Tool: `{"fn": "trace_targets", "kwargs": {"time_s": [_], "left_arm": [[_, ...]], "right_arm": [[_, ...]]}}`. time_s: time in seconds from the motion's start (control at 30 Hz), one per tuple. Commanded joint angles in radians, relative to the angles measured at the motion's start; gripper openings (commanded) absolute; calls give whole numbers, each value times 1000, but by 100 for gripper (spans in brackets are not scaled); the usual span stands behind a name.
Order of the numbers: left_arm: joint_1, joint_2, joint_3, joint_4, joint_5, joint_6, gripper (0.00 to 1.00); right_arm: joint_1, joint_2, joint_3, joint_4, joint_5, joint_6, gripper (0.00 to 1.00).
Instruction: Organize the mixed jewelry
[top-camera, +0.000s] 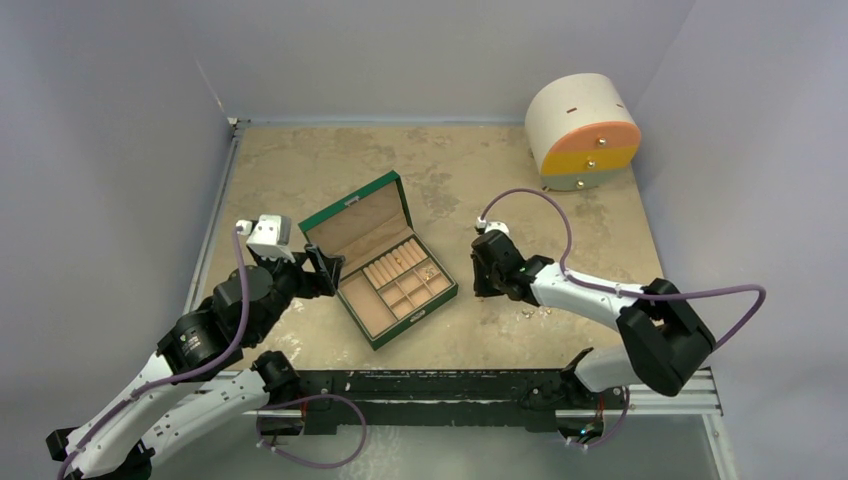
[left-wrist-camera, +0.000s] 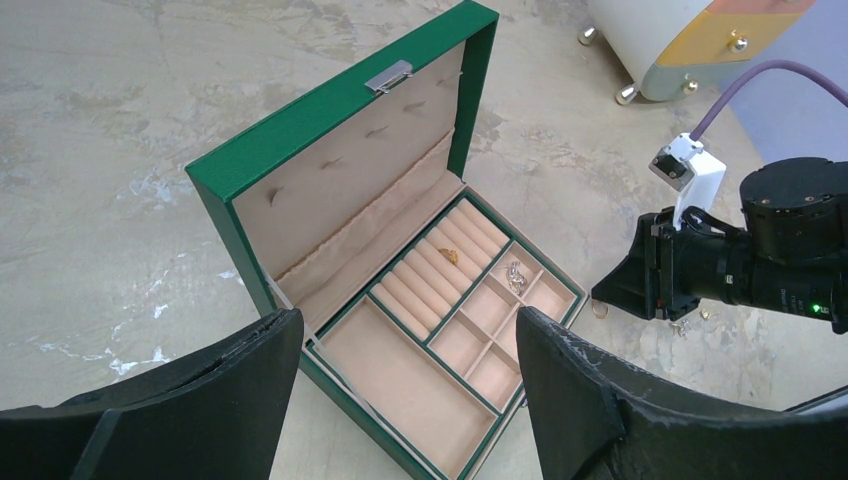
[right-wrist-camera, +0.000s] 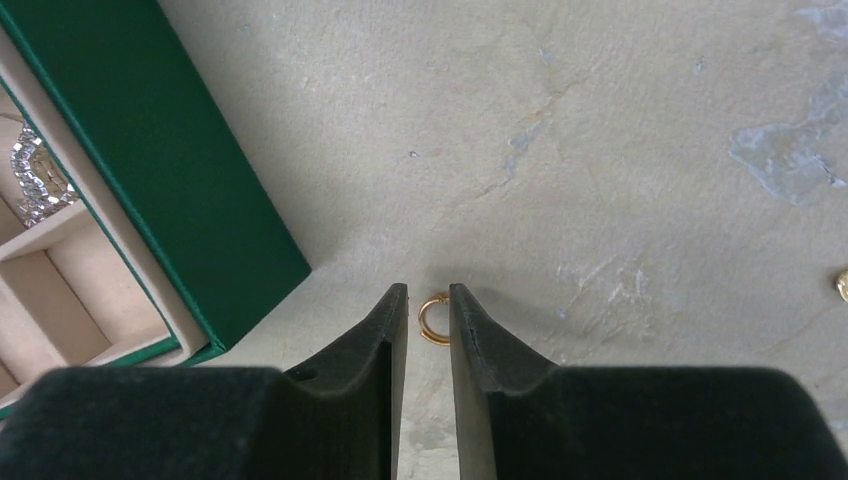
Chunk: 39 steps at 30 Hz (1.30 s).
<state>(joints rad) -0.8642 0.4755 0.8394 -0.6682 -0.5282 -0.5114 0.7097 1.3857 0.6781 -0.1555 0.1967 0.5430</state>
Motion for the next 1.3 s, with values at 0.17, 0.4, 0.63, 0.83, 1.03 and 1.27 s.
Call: {"fn": "trace_targets", "kwargs": {"time_s": [0.17, 0.4, 0.63, 0.83, 1.03, 1.27], "left_arm": [[4, -5, 5, 41, -3, 14, 78], [4, 3, 7, 41, -1, 14, 78], [4, 11, 7, 41, 0, 16, 78], [4, 11, 7, 42, 2, 16, 78], [4, 12, 7, 41, 2, 16, 78], [5, 12, 7, 42, 2, 16, 78]], "right_arm": [[-11, 44, 11, 38, -32, -16, 22], [-12, 30, -15, 12, 7, 34, 20], [-9, 10, -27, -22, 77, 73, 17], [-8, -23, -48, -44, 77, 86, 15], [-3, -80, -85, -67, 71, 118, 15], [16, -156, -137, -72, 25, 167, 14]]}}
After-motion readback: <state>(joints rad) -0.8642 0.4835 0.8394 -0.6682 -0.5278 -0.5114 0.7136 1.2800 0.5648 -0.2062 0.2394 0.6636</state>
